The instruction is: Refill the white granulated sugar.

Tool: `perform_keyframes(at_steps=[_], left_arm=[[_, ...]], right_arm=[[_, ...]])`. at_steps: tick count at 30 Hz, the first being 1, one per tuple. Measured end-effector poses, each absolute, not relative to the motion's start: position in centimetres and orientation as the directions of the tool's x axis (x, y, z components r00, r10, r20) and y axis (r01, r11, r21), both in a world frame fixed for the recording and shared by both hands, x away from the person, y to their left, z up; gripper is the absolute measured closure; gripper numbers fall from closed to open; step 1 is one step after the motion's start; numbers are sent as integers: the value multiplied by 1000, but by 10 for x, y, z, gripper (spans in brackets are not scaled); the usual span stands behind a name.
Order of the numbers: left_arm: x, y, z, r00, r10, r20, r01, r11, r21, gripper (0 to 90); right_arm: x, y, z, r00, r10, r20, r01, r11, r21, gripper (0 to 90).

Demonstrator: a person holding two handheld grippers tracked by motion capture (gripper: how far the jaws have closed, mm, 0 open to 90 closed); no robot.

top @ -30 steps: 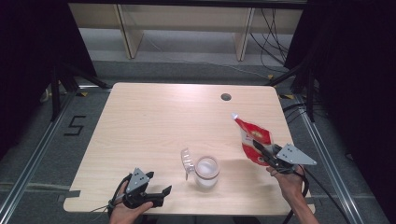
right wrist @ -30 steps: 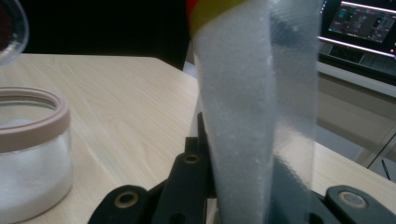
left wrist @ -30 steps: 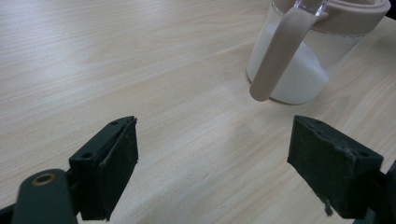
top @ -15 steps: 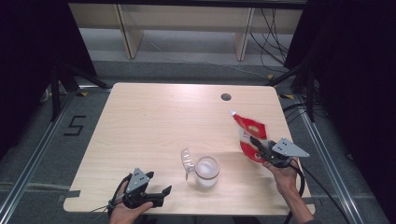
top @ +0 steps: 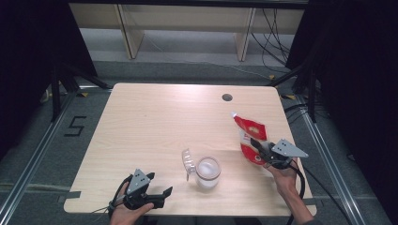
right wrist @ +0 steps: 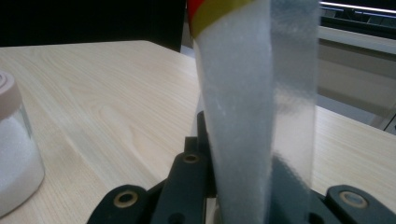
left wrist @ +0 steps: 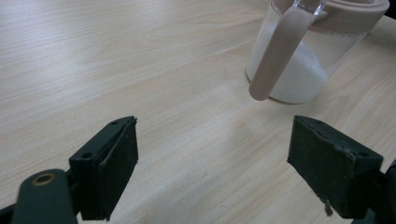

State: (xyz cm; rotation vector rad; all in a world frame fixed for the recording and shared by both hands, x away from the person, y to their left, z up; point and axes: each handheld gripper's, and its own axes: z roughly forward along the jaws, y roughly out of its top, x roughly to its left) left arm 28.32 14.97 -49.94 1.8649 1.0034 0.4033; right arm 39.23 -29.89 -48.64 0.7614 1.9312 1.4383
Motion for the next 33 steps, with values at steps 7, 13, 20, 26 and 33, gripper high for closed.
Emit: perform_keyframes(at_steps=[7,13,20,26,33], left_arm=[[283,148,-500,602,785,-150,476,-202,856,155],[282,149,-500,600,786,-147,479,-206,854,155],[281,149,-499,602,786,-142,478,-211,853,155],[283,150,-499,612,780,-132,466,-221,857,155],[283,150,-499,611,781,-129,468,-225,855,155]], right_arm=[[388,-303,-486,-643,751,-151,84,266,960,867],[387,-310,-486,-642,751,-151,102,280,955,864],[386,-311,-486,-636,755,-161,104,290,951,861],[385,-311,-486,-627,766,-143,122,278,953,855],[384,-313,-485,-635,761,-133,153,292,944,799]])
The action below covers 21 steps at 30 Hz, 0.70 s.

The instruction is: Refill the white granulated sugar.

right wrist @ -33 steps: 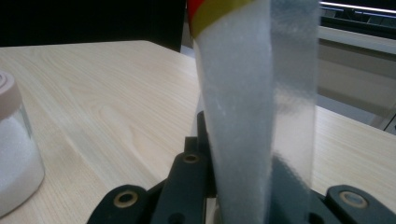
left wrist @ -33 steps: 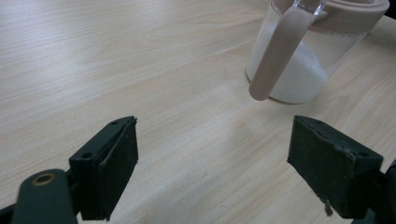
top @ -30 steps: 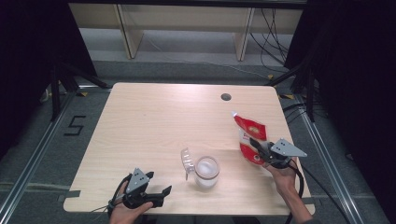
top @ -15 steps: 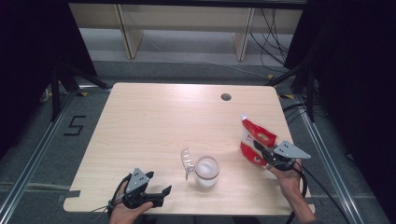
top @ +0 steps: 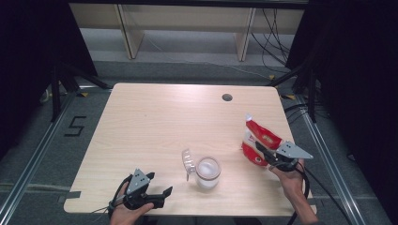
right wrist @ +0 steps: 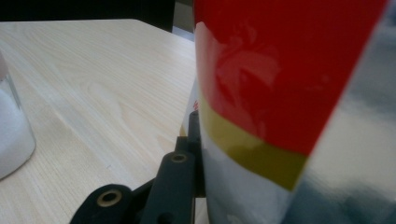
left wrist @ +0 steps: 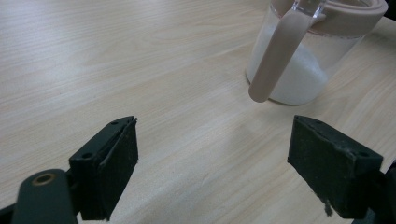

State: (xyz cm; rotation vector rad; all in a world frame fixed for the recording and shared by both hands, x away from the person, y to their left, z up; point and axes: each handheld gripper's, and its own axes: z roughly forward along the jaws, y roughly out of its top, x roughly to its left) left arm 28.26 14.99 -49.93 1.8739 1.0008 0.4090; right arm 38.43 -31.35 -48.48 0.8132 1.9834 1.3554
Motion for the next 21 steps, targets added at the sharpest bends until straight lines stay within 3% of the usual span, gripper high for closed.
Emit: perform_keyframes(at_steps=[19,21], left_arm=[[282,150,-499,608,783,-131,469,-221,855,155],[283,149,-500,603,784,-144,475,-208,855,155]], right_arm=[[381,-313,-484,-617,781,-102,179,266,947,716],[383,-315,-483,-613,778,-136,139,275,951,697]])
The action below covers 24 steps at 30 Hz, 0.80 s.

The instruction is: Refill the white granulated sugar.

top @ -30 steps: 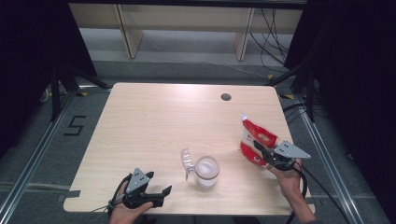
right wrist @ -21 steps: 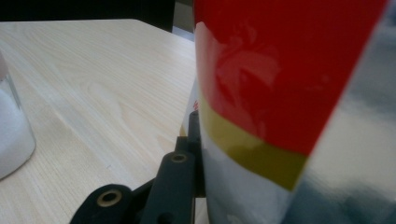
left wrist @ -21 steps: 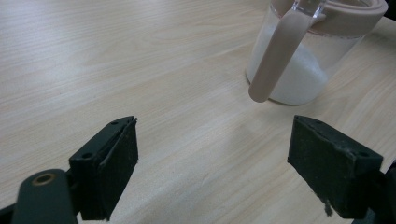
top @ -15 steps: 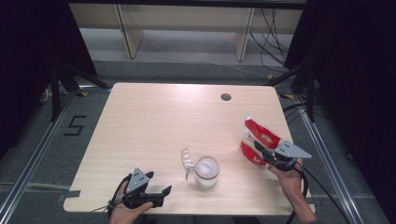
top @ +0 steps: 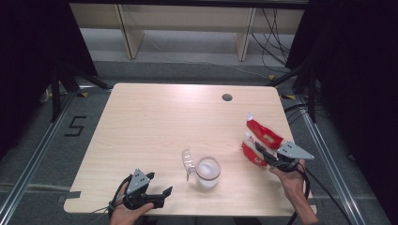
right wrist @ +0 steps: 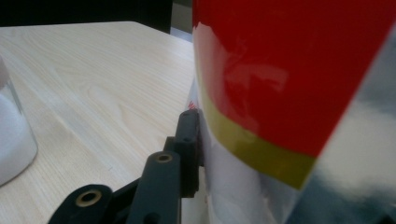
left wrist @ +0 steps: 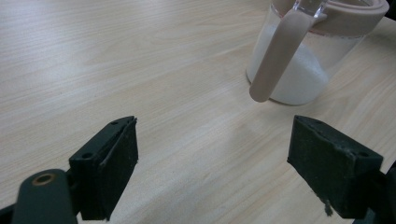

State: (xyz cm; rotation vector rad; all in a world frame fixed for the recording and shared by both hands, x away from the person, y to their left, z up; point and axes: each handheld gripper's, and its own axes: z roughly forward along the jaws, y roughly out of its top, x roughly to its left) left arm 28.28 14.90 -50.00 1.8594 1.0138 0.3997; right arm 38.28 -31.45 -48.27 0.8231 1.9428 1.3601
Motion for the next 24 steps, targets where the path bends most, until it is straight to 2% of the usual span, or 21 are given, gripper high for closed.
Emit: perform_keyframes(at_steps=[1,2,3,12,15,18,19,20,24], left_arm=[[283,149,-501,601,785,-147,476,-205,855,155],[282,149,-500,600,787,-146,478,-206,854,155],[283,150,-499,609,782,-128,467,-224,855,155],[283,149,-500,602,785,-146,477,-207,854,155],[284,150,-500,612,780,-132,465,-220,858,155],[282,149,-500,600,786,-149,479,-203,854,155],[282,150,-499,604,785,-136,472,-215,855,155],[282,150,-499,601,786,-145,476,-206,855,155],[282,149,-500,599,786,-150,479,-202,854,155]], right_arm=[[383,-314,-483,-604,785,-135,134,267,954,696],[379,-314,-483,-608,789,-91,183,251,951,688],[380,-315,-483,-610,786,-100,177,258,950,683],[380,-317,-481,-606,791,-82,180,237,955,595],[379,-315,-480,-600,797,-71,187,226,956,521],[378,-315,-480,-594,803,-54,211,220,952,493],[378,-316,-479,-587,806,-77,184,226,957,472],[375,-315,-478,-568,822,-36,216,192,957,456],[372,-317,-475,-569,822,-28,224,188,956,423]])
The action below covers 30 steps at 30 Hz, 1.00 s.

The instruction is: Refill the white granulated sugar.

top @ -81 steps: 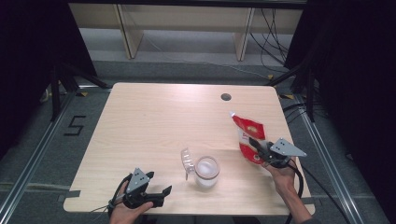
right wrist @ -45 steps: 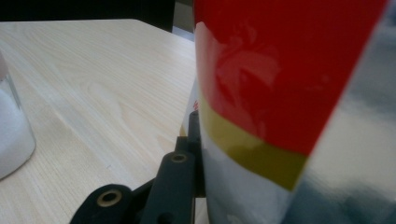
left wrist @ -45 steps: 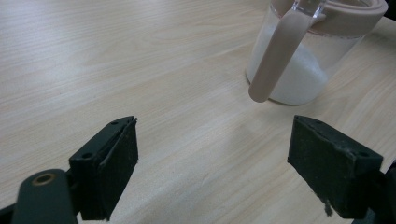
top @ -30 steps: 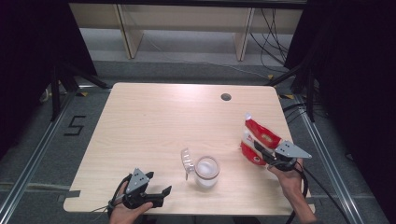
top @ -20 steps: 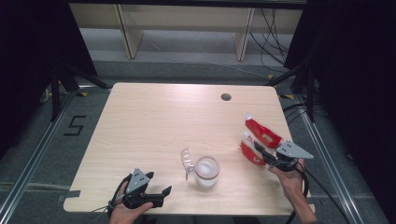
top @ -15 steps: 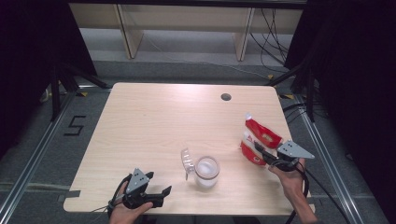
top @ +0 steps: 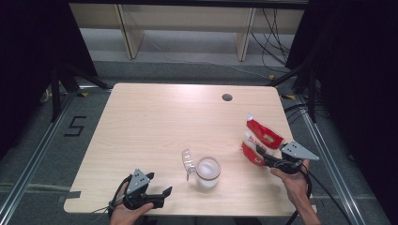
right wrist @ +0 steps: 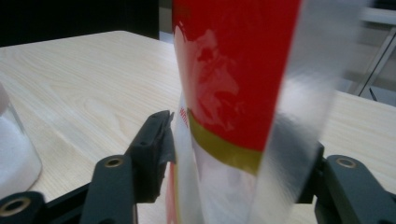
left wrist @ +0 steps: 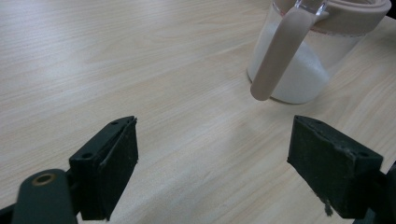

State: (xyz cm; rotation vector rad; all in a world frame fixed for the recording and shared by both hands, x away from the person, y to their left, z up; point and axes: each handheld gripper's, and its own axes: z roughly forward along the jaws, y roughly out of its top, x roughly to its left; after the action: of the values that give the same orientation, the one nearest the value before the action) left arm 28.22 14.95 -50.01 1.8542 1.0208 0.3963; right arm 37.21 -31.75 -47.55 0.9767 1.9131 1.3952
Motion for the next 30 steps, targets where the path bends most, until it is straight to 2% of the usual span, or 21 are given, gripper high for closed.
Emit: perform_keyframes(at_steps=[14,23,24,26,30], left_arm=[[283,150,-499,610,782,-128,468,-225,855,155],[283,149,-500,604,783,-146,476,-207,855,155],[283,149,-500,604,783,-146,476,-208,855,155],[283,148,-500,603,784,-147,476,-206,855,155],[283,149,-500,607,781,-147,476,-208,855,155]], right_arm=[[346,-325,-466,-554,832,-30,286,224,932,367],[338,-328,-467,-548,836,-27,288,219,932,346],[336,-326,-467,-541,841,6,309,192,931,344],[334,-328,-466,-538,843,-13,307,211,928,342],[330,-327,-466,-528,849,21,327,180,928,310]])
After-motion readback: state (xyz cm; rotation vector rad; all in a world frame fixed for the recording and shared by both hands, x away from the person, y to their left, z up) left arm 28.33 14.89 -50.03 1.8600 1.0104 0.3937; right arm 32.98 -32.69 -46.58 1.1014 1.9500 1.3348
